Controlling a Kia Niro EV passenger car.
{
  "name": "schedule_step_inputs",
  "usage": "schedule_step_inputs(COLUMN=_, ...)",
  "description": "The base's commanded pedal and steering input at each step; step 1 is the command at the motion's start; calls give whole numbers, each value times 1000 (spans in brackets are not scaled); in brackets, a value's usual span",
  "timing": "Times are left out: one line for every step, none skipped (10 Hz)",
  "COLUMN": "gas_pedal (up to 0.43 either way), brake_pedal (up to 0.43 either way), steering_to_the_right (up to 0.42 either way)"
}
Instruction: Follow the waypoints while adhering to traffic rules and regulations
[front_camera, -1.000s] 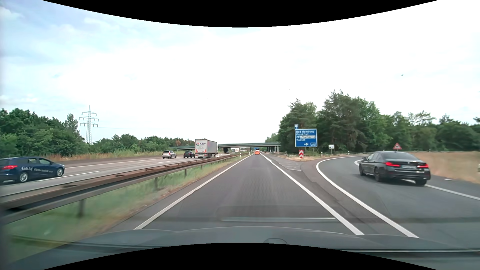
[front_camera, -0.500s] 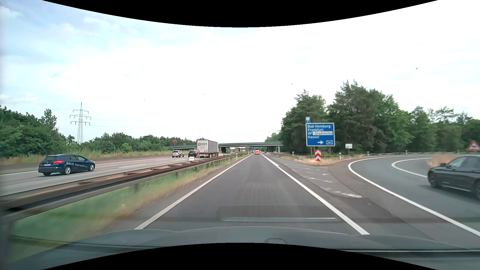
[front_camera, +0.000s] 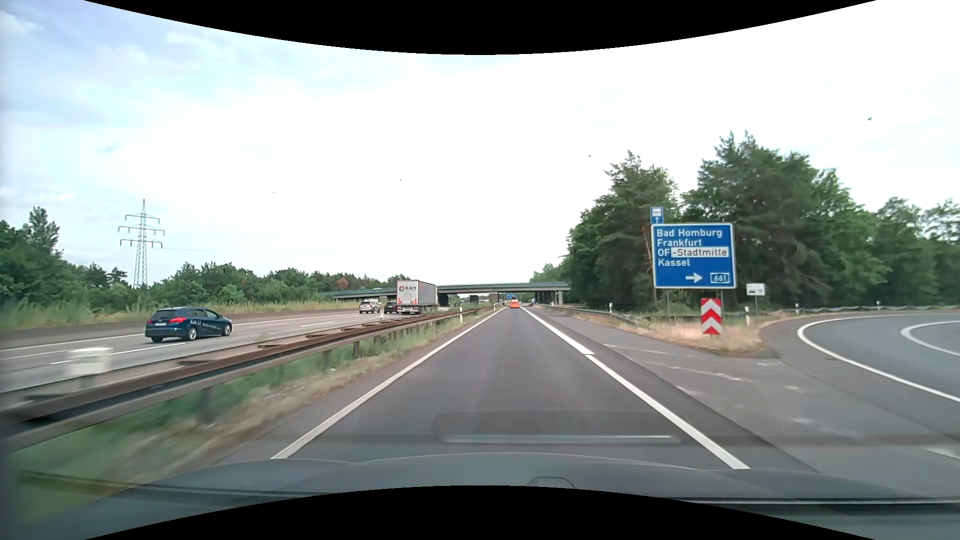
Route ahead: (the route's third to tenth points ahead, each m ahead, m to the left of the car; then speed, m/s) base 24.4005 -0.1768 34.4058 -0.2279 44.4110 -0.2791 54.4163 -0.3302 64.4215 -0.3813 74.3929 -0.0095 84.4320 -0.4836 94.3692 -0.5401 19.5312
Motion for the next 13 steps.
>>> schedule_step_inputs(gas_pedal=287, brake_pedal=0, steering_to_the_right=-3)
schedule_step_inputs(gas_pedal=287, brake_pedal=0, steering_to_the_right=-3)
schedule_step_inputs(gas_pedal=287, brake_pedal=0, steering_to_the_right=-3)
schedule_step_inputs(gas_pedal=287, brake_pedal=0, steering_to_the_right=-3)
schedule_step_inputs(gas_pedal=287, brake_pedal=0, steering_to_the_right=-3)
schedule_step_inputs(gas_pedal=287, brake_pedal=0, steering_to_the_right=-3)
schedule_step_inputs(gas_pedal=287, brake_pedal=0, steering_to_the_right=-3)
schedule_step_inputs(gas_pedal=287, brake_pedal=0, steering_to_the_right=-3)
schedule_step_inputs(gas_pedal=280, brake_pedal=0, steering_to_the_right=-3)
schedule_step_inputs(gas_pedal=280, brake_pedal=0, steering_to_the_right=-3)
schedule_step_inputs(gas_pedal=280, brake_pedal=0, steering_to_the_right=-3)
schedule_step_inputs(gas_pedal=280, brake_pedal=0, steering_to_the_right=-3)
schedule_step_inputs(gas_pedal=268, brake_pedal=0, steering_to_the_right=-2)
